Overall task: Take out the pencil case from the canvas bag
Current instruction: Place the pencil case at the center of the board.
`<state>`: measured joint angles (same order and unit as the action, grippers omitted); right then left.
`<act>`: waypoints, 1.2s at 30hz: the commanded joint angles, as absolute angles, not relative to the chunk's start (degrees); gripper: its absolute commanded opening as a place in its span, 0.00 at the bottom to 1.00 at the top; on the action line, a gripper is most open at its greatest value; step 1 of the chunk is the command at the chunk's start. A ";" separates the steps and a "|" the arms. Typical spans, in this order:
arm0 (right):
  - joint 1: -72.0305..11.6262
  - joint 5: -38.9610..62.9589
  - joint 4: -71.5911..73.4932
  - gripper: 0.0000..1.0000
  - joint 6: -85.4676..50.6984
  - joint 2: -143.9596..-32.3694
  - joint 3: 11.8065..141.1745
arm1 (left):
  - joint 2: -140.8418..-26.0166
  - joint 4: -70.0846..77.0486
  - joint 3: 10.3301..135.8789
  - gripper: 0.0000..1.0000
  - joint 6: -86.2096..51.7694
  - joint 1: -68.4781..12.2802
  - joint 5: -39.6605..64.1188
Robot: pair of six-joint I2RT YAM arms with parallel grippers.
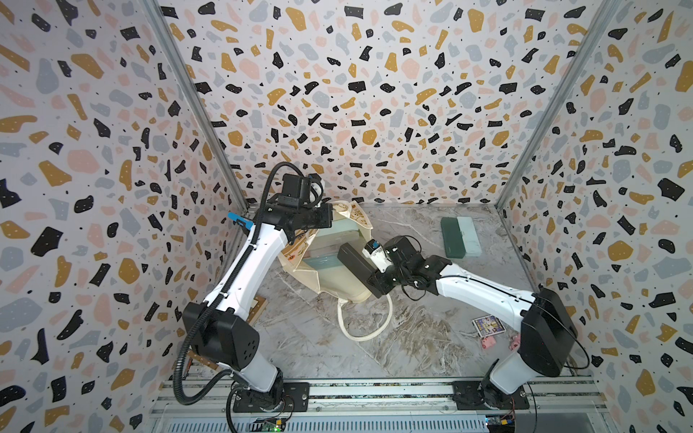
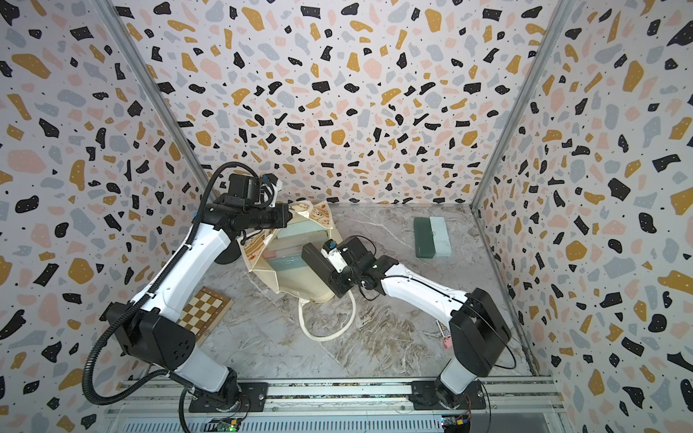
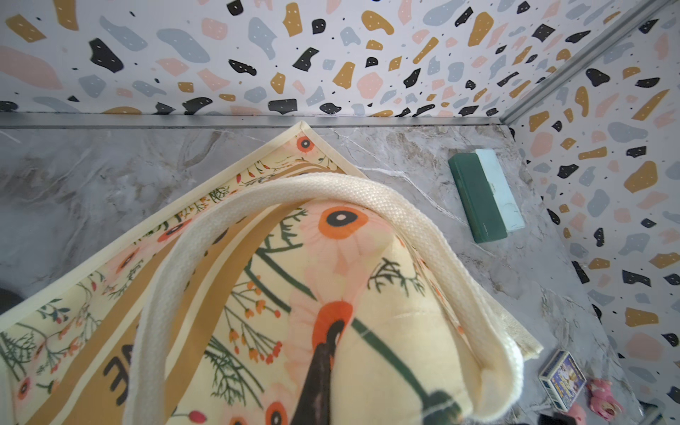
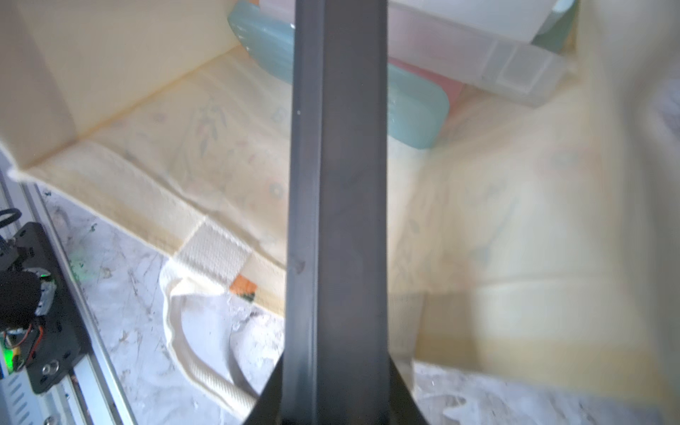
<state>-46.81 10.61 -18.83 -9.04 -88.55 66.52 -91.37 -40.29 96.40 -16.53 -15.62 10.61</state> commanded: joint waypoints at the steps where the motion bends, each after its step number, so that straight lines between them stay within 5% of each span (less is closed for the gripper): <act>1: -46.54 8.10 -15.66 0.24 -10.39 -81.17 62.42 | -88.87 -40.56 98.47 0.00 -20.09 -13.99 3.19; 13: -30.95 7.31 -10.67 0.25 -19.15 -67.46 51.39 | -96.78 -48.64 111.58 0.00 -22.71 -14.83 -3.07; 36: -11.23 15.91 -12.56 0.23 -21.87 -106.78 77.55 | -93.45 -45.22 102.74 0.00 -22.81 -11.65 5.74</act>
<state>-12.25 14.59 -12.05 -21.87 -105.62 73.52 -95.13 -47.00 103.55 -21.98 -12.71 4.05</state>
